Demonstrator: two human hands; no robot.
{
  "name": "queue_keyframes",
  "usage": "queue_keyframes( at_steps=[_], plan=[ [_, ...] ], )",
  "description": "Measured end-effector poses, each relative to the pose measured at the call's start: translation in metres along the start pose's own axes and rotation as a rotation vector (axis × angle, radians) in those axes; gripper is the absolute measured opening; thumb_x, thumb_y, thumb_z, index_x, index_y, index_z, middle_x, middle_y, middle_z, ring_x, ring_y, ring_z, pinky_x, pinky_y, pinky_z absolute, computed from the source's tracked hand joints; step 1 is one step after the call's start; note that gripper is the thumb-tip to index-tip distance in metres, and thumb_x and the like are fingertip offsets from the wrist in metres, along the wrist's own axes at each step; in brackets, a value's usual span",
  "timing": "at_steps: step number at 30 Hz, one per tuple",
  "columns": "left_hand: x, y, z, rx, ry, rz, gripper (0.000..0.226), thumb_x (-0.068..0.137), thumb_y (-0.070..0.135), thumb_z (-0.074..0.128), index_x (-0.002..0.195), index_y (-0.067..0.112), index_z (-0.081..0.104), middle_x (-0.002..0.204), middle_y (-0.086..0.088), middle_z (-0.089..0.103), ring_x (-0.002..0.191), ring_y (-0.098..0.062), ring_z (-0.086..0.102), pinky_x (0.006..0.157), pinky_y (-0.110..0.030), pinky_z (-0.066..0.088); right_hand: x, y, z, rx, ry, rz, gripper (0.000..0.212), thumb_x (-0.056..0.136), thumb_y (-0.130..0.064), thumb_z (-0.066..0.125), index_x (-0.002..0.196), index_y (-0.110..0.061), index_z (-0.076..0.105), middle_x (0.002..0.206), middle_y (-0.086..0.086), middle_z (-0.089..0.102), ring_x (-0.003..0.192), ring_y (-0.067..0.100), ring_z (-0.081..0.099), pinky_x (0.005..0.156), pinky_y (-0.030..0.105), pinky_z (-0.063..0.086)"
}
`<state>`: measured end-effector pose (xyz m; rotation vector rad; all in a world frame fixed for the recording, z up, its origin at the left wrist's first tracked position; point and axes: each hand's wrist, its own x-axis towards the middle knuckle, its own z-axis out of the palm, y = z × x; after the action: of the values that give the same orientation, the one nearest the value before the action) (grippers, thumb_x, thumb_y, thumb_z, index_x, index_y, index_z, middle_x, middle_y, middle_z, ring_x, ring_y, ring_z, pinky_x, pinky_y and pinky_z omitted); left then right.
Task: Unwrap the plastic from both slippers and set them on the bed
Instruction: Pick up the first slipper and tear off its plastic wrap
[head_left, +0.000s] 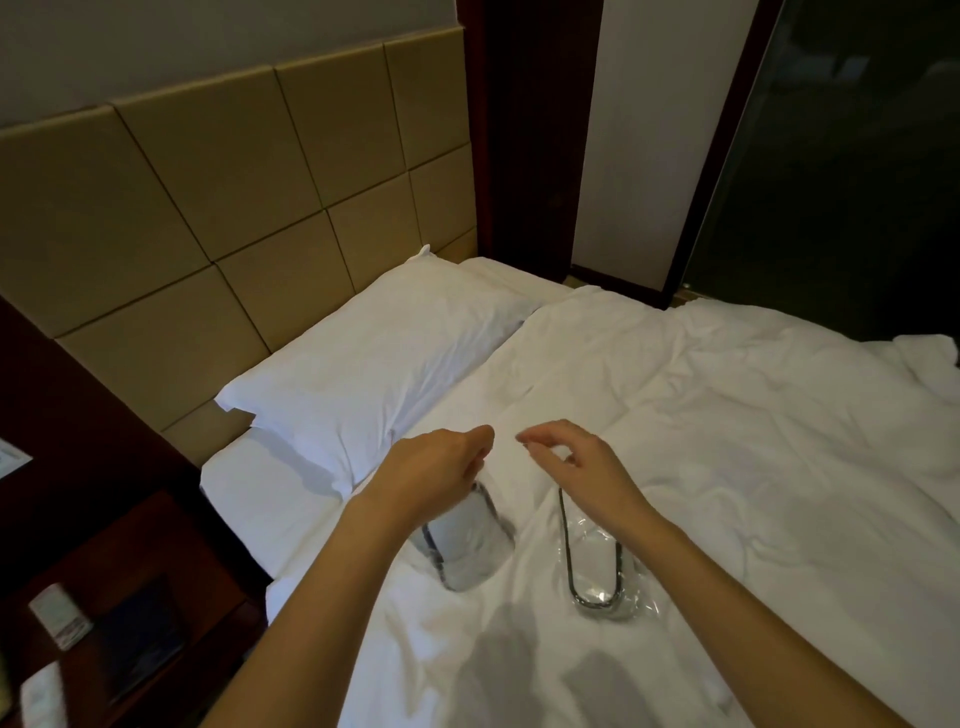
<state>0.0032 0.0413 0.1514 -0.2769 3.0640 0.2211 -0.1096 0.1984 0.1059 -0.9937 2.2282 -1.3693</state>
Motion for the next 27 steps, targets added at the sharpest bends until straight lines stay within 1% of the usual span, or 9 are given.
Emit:
queue_keyframes(
  at_steps=[2, 4, 7, 11, 15, 19, 21, 24, 27],
  plan=[
    [-0.003, -0.001, -0.001, -0.067, -0.001, 0.017, 0.010, 0.098, 0.024, 0.042, 0.101, 0.017, 0.048, 0.086, -0.007, 0.066, 0.071, -0.023, 0.058, 0.067, -0.041, 0.053, 0.003, -0.001, 0.006, -0.024, -0.122, -0.044, 0.022, 0.095, -0.021, 0.057, 0.115, -0.020, 0.068, 0.115, -0.010, 0.063, 0.107, 0.001, 0.056, 0.088, 0.006, 0.038],
    [-0.004, -0.003, -0.002, -0.128, 0.002, 0.016, 0.005, 0.097, 0.023, 0.045, 0.098, 0.019, 0.048, 0.086, -0.006, 0.066, 0.070, -0.023, 0.057, 0.065, -0.040, 0.052, 0.005, 0.001, 0.015, -0.010, -0.216, -0.016, 0.022, 0.095, -0.026, 0.058, 0.114, -0.025, 0.068, 0.117, -0.012, 0.063, 0.110, 0.000, 0.056, 0.095, 0.012, 0.039],
    [-0.007, -0.007, -0.005, -0.203, 0.011, -0.002, 0.003, 0.096, 0.026, 0.046, 0.093, 0.024, 0.046, 0.089, -0.004, 0.067, 0.072, -0.022, 0.058, 0.061, -0.037, 0.050, 0.005, 0.005, 0.024, 0.094, -0.235, 0.037, 0.017, 0.092, -0.031, 0.061, 0.106, -0.028, 0.070, 0.107, -0.017, 0.070, 0.105, -0.004, 0.060, 0.095, 0.018, 0.043],
    [-0.010, -0.006, -0.008, -0.247, 0.010, -0.013, 0.005, 0.097, 0.029, 0.043, 0.095, 0.026, 0.047, 0.097, -0.001, 0.068, 0.083, -0.022, 0.062, 0.070, -0.043, 0.055, 0.007, 0.007, 0.028, 0.196, -0.163, 0.047, 0.006, 0.088, -0.025, 0.067, 0.087, -0.027, 0.072, 0.085, -0.017, 0.074, 0.091, -0.003, 0.066, 0.088, 0.021, 0.048],
    [-0.010, -0.003, -0.010, -0.284, 0.001, -0.008, 0.005, 0.097, 0.027, 0.044, 0.096, 0.028, 0.048, 0.101, 0.008, 0.068, 0.091, -0.017, 0.063, 0.076, -0.042, 0.055, 0.008, 0.004, 0.027, 0.231, -0.116, 0.054, 0.020, 0.085, -0.020, 0.069, 0.070, -0.032, 0.069, 0.071, -0.015, 0.071, 0.073, -0.002, 0.065, 0.072, 0.013, 0.048],
    [-0.008, -0.002, -0.014, -0.336, -0.046, 0.004, 0.006, 0.097, 0.030, 0.045, 0.093, 0.028, 0.050, 0.106, 0.007, 0.067, 0.096, -0.017, 0.062, 0.080, -0.041, 0.054, 0.009, 0.002, 0.024, 0.267, -0.092, 0.053, 0.023, 0.085, -0.012, 0.069, 0.067, -0.026, 0.067, 0.063, -0.011, 0.066, 0.061, -0.002, 0.059, 0.059, 0.008, 0.041],
    [-0.006, -0.002, -0.015, -0.369, -0.081, 0.006, 0.008, 0.097, 0.029, 0.046, 0.096, 0.026, 0.054, 0.111, 0.006, 0.066, 0.101, -0.015, 0.061, 0.085, -0.040, 0.053, 0.009, 0.001, 0.022, 0.263, -0.096, 0.050, 0.019, 0.085, -0.011, 0.068, 0.069, -0.021, 0.068, 0.065, -0.009, 0.066, 0.062, 0.000, 0.059, 0.062, 0.012, 0.044],
    [-0.004, -0.003, -0.015, -0.425, -0.121, 0.012, 0.010, 0.097, 0.028, 0.048, 0.099, 0.024, 0.057, 0.115, 0.005, 0.065, 0.106, -0.013, 0.058, 0.092, -0.036, 0.050, 0.011, -0.002, 0.020, 0.207, -0.104, 0.052, 0.014, 0.086, -0.013, 0.066, 0.073, -0.015, 0.067, 0.070, 0.000, 0.065, 0.070, 0.009, 0.059, 0.073, 0.027, 0.048],
    [-0.004, -0.002, -0.015, -0.478, -0.132, 0.039, 0.012, 0.097, 0.027, 0.047, 0.102, 0.024, 0.058, 0.115, 0.010, 0.065, 0.104, -0.010, 0.058, 0.092, -0.032, 0.048, 0.013, 0.000, 0.015, 0.173, -0.079, 0.065, 0.014, 0.088, -0.011, 0.064, 0.074, -0.011, 0.066, 0.070, 0.000, 0.063, 0.071, 0.015, 0.057, 0.075, 0.033, 0.047]
  ],
)
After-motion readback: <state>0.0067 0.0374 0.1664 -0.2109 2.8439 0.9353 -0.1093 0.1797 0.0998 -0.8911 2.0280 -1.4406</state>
